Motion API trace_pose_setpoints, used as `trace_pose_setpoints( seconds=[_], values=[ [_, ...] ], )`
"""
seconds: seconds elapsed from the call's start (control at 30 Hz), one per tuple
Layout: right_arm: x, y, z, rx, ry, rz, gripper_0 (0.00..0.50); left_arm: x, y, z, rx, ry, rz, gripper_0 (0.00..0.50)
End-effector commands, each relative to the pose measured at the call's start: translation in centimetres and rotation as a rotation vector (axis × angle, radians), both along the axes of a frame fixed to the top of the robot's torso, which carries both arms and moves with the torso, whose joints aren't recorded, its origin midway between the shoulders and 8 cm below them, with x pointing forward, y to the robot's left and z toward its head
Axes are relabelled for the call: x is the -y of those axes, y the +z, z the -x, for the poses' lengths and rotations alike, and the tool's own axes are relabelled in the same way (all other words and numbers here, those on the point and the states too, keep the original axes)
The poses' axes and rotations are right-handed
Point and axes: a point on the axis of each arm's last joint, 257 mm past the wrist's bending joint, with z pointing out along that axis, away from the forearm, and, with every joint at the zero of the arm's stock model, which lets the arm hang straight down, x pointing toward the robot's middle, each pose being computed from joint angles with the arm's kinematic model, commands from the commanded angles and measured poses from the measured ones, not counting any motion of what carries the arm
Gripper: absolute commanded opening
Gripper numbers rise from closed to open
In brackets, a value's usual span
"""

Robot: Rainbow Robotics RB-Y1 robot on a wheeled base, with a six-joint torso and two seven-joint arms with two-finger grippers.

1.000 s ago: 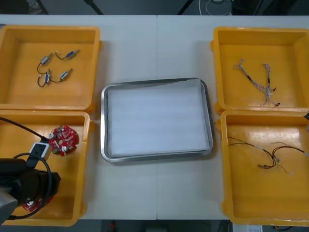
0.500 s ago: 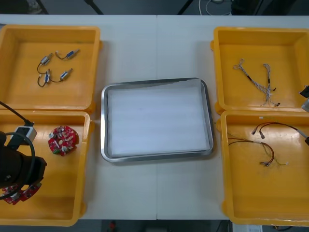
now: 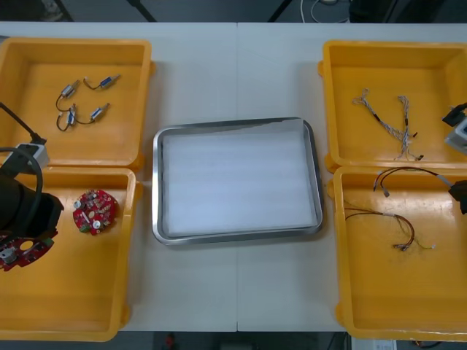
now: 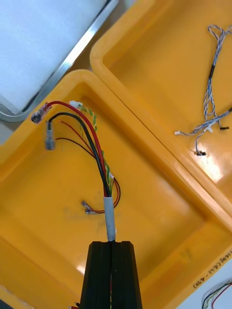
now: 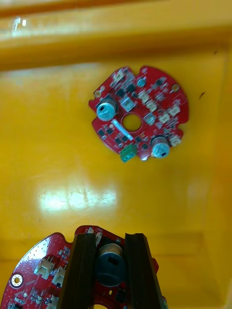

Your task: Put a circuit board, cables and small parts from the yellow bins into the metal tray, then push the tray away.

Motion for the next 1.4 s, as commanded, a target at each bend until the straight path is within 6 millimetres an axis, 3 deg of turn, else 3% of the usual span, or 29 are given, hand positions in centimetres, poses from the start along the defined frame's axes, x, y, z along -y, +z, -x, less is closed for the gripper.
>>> trace_pose_setpoints(
  seconds=[0.03,0.4,0.77,1.03,1.2,1.4],
  values=[
    [-1.8,0.1,-0.3,0.013,0.017,0.001,0.0,2.7,4.0,-1.6,0.067,0.063,0.087,0.0],
    [-2.0,-0.5,0.1,-0.008,0.026,0.005,0.0,9.7,5.9,-3.7,0.09,-0.01,0.124,0.0],
    [-0.7,-1.0,0.0,-0.009,-0.018,0.027,0.0,17.3,6.1,-5.8,0.071,-0.049,0.175,0.0],
    [-0.3,-1.2,0.1,-0.011,-0.033,0.033,0.0,21.6,3.6,-8.0,0.089,-0.072,0.139,0.0],
    [-0.4,-1.2,0.1,-0.013,-0.027,0.035,0.0,24.3,1.1,-9.4,0.09,-0.076,0.162,0.0],
    [-0.4,-1.2,0.1,-0.013,-0.031,0.032,0.0,25.5,-1.8,-10.5,0.11,-0.08,0.141,0.0]
  ],
)
